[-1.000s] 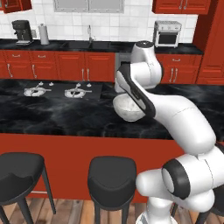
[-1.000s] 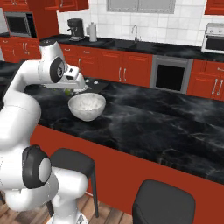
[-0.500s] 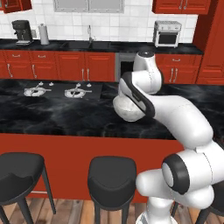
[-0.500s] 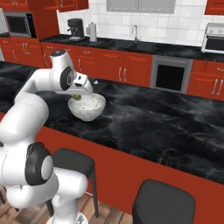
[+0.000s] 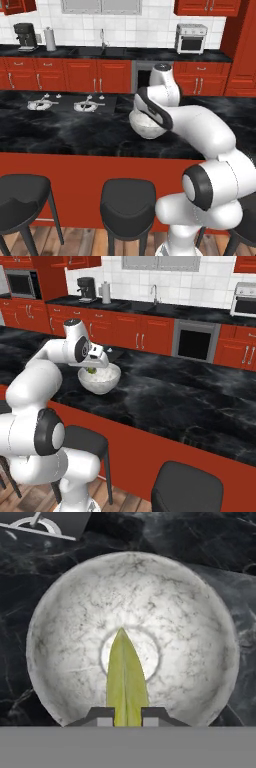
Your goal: There is a bowl on the dining counter. Grab a lemon wedge from the fridge and place it in the bowl. Then get the liquor bottle and glass cup from the cabinet and place them next to the bowl.
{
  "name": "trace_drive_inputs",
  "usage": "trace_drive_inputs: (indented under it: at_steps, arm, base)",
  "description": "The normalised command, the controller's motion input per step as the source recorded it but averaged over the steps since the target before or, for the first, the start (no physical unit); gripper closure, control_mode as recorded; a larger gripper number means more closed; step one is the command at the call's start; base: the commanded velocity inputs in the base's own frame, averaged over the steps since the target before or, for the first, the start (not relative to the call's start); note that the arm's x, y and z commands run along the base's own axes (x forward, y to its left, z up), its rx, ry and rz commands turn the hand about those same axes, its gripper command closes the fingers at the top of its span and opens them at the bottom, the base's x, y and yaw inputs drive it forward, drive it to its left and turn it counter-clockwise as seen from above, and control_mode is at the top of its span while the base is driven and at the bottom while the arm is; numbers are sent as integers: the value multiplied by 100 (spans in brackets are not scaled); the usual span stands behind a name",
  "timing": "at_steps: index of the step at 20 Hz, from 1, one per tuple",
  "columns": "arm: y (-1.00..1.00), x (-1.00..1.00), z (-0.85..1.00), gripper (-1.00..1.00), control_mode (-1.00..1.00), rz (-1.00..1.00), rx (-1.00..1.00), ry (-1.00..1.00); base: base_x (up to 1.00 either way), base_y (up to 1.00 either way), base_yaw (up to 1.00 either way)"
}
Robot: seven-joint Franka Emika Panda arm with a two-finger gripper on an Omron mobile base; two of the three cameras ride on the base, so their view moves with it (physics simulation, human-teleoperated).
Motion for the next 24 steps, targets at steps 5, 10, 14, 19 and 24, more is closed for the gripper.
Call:
trace_drive_inputs:
  at_steps: [5,10,14,19,24]
  arm:
    - [-4,21,-16,100,-100,0,0,3]
    - [-1,19,-23,100,-100,-1,0,6]
    - [0,23,-24,100,-100,-1,0,7]
    - [0,21,-20,100,-100,0,0,5]
    - [-2,22,-13,100,-100,0,0,4]
  base:
    - [0,0,0]
    - [0,0,0]
    - [0,0,0]
    - [0,0,0]
    - [0,0,0]
